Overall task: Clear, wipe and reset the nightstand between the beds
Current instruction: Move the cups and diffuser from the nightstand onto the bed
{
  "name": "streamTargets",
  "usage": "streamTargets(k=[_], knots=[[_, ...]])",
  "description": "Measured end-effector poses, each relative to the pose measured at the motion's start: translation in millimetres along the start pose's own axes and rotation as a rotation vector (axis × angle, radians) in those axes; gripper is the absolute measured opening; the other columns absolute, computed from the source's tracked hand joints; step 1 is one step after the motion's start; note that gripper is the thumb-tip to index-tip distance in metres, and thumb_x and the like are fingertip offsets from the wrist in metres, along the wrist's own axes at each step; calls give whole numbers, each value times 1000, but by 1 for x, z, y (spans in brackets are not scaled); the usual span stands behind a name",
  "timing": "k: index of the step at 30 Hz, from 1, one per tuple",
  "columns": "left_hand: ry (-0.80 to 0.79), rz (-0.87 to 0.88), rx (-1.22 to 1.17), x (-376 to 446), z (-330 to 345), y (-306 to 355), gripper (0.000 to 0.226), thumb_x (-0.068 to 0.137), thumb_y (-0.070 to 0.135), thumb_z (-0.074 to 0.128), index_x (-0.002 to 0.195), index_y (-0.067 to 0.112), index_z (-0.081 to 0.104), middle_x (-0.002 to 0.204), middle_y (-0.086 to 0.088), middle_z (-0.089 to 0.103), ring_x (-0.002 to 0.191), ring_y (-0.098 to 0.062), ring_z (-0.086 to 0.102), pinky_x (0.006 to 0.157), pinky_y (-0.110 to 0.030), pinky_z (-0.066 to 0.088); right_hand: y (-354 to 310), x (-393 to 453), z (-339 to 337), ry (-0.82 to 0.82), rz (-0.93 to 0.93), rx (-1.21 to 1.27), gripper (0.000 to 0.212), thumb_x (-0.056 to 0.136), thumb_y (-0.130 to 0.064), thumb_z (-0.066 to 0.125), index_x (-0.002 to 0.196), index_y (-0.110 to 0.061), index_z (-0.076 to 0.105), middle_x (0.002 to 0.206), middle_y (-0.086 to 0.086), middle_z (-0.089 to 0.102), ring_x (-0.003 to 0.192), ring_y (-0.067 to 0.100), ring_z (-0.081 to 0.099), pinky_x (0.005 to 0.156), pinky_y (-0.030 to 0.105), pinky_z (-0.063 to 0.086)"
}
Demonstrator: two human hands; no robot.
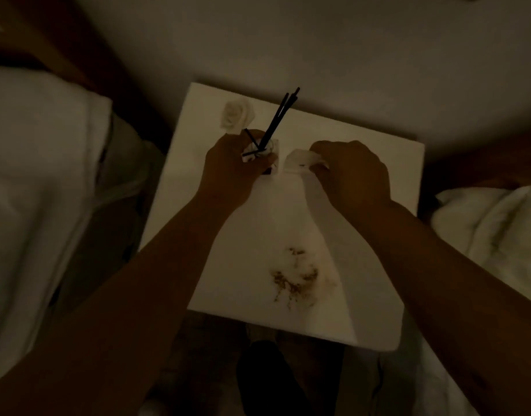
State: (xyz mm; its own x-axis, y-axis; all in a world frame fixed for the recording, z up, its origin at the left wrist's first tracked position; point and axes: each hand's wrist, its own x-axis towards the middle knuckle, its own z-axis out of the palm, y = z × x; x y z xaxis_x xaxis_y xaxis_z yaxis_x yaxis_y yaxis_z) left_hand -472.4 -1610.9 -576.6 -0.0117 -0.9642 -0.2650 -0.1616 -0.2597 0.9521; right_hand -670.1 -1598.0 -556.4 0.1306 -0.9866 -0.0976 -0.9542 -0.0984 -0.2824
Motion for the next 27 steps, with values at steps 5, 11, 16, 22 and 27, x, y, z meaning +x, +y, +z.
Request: streamTargets(k=[5, 11, 16, 22, 27], knots=[[106, -29, -46, -32, -88, -10, 24, 86, 3, 68, 107, 13, 62, 100, 2, 65, 90, -4, 65, 75, -17, 53, -92, 15, 9, -43, -198, -6, 15, 94, -25, 55, 103, -18, 66, 90, 5, 67, 87, 29, 58, 63, 37, 49], [347, -59, -82, -104, -194, -33, 26, 89, 9, 68, 114, 3, 64, 108, -15, 67, 101, -26, 65, 91, -41, 53, -225, 10, 30, -87, -421, -15, 12, 92, -21, 57, 95, -19, 68, 82, 5, 64, 80, 27, 57, 54, 30, 38], [621, -99, -13, -177, -287, -60, 18, 84, 9, 72, 98, 18, 66, 105, -13, 65, 93, -21, 65, 76, -23, 57, -350, -11, 59, -214, -649, -29, 15, 95, -24, 52, 103, -22, 65, 95, 3, 66, 92, 25, 56, 68, 37, 49], [926, -184, -66, -279, -384, -102, 26, 80, 9, 76, 102, 18, 65, 112, -14, 61, 97, -30, 64, 78, -46, 58, -488, -54, 94, -265, -919, 24, 19, 95, -26, 53, 110, -23, 65, 100, 5, 66, 96, 30, 57, 71, 40, 48], [1108, -285, -67, -352, -436, -139, 27, 82, 15, 75, 107, 13, 66, 107, -12, 64, 85, -24, 68, 75, -43, 58, -580, -97, 133, -289, -1105, -44, 10, 94, -26, 53, 92, -23, 63, 85, 1, 63, 85, 28, 56, 57, 32, 39]])
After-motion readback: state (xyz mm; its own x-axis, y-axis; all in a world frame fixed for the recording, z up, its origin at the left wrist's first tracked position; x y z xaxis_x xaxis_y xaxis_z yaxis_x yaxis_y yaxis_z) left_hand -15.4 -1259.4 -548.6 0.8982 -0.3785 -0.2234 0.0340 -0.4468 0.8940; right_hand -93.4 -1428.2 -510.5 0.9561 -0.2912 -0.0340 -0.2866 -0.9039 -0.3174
